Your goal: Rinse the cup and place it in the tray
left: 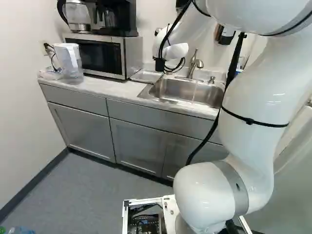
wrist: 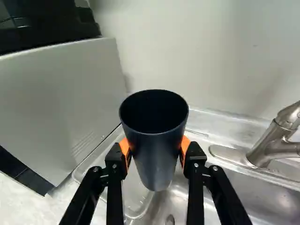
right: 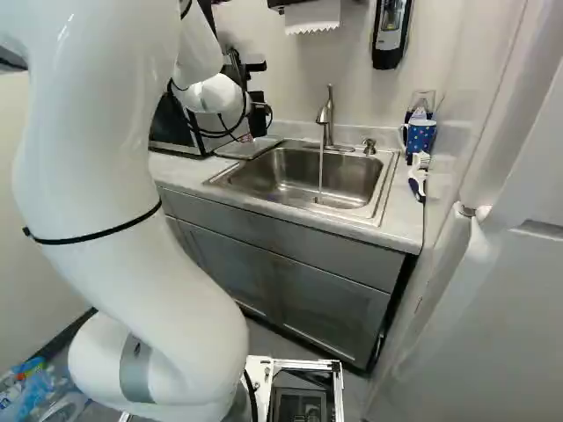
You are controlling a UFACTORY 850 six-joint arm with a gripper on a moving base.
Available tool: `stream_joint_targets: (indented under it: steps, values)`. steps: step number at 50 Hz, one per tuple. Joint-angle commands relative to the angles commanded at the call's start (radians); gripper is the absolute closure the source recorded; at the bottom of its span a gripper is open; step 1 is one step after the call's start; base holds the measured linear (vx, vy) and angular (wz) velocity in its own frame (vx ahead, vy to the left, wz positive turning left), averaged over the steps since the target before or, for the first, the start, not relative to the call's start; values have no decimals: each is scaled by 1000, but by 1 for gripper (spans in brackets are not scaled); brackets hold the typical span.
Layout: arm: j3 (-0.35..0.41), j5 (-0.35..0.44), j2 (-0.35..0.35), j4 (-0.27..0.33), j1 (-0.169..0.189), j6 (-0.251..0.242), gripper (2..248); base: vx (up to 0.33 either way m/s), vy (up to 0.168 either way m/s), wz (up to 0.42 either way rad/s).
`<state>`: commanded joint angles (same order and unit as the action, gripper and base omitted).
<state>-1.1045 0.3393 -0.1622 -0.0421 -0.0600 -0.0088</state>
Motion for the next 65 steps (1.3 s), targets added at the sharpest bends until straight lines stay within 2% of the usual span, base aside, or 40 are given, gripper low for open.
stream_joint_targets:
  steps: [27, 57, 65]
  values:
    - [-117, 0, -106, 0, -54, 0, 128, 0, 0, 0]
    - [-286, 0, -288, 0, -72, 0, 128, 0, 0, 0]
    - [-290, 0, -305, 0, -72, 0, 128, 0, 0, 0]
